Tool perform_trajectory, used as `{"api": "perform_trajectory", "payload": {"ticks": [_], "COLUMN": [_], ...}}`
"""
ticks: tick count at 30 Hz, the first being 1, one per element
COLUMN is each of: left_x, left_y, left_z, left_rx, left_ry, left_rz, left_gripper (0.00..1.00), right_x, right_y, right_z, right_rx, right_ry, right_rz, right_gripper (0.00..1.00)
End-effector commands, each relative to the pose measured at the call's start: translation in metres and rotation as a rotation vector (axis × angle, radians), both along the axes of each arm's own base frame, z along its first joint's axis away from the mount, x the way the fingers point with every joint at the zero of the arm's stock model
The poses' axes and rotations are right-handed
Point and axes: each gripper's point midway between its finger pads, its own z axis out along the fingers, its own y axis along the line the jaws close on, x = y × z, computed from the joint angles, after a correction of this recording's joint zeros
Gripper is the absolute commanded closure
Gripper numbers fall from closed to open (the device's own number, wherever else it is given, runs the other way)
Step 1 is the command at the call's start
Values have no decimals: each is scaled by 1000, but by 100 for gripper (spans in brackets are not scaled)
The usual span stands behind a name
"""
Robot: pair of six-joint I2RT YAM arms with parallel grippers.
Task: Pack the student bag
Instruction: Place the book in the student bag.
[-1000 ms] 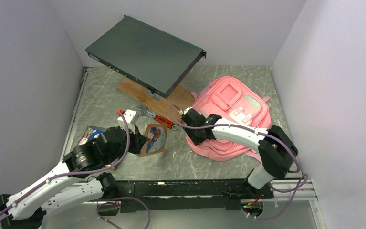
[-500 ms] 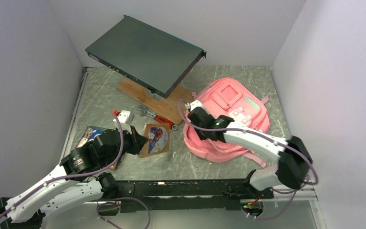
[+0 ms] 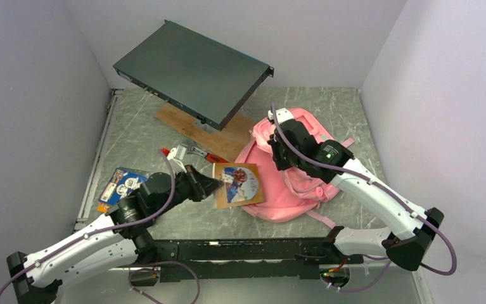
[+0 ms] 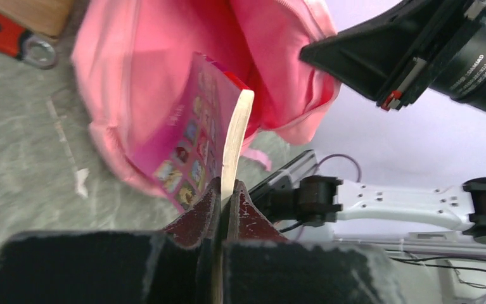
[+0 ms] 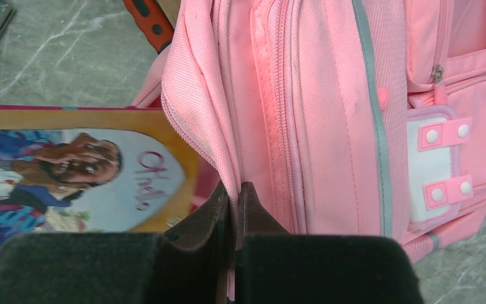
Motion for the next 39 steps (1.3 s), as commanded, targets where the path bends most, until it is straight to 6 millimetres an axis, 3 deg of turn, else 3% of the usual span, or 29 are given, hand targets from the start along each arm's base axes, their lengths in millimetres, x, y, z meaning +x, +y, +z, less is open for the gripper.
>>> {"api": "perform_trajectory", "payload": {"ticks": [1, 5, 9, 13, 18, 23, 29, 33, 39], "left_x": [2, 3, 13, 27, 56, 81, 81, 94, 117], "left_y": [-31, -38, -47, -68, -82, -98, -112, -137, -165], "left_z": [59, 71, 61, 51, 44, 22, 27, 6, -42], "left_rx": [-303, -325, -364, -521, -629, -671, -765, -640, -603], "left_ry": [-24, -3, 77, 157, 104, 64, -62, -9, 142], "left_rz": [-64, -78, -38, -25, 42, 105, 111, 142, 221], "left_gripper": [100, 100, 100, 100, 100, 100, 100, 100, 100], "right_x": [4, 5, 6, 8, 4, -7, -14, -16, -16], "right_y": [12, 9, 10, 10, 21, 29, 24, 29, 31], "right_z": [81, 91, 108, 117, 115, 113, 101, 105, 112], "right_rx": [223, 249, 333, 444, 528, 530, 483, 506, 509], "right_ry": [-165, -181, -197, -180, -137, -101, -77, -81, -83], "right_rz": [9, -1, -45, -147, -146, -65, -43, -15, 2], "right_gripper": [100, 100, 100, 100, 100, 100, 100, 100, 100]}}
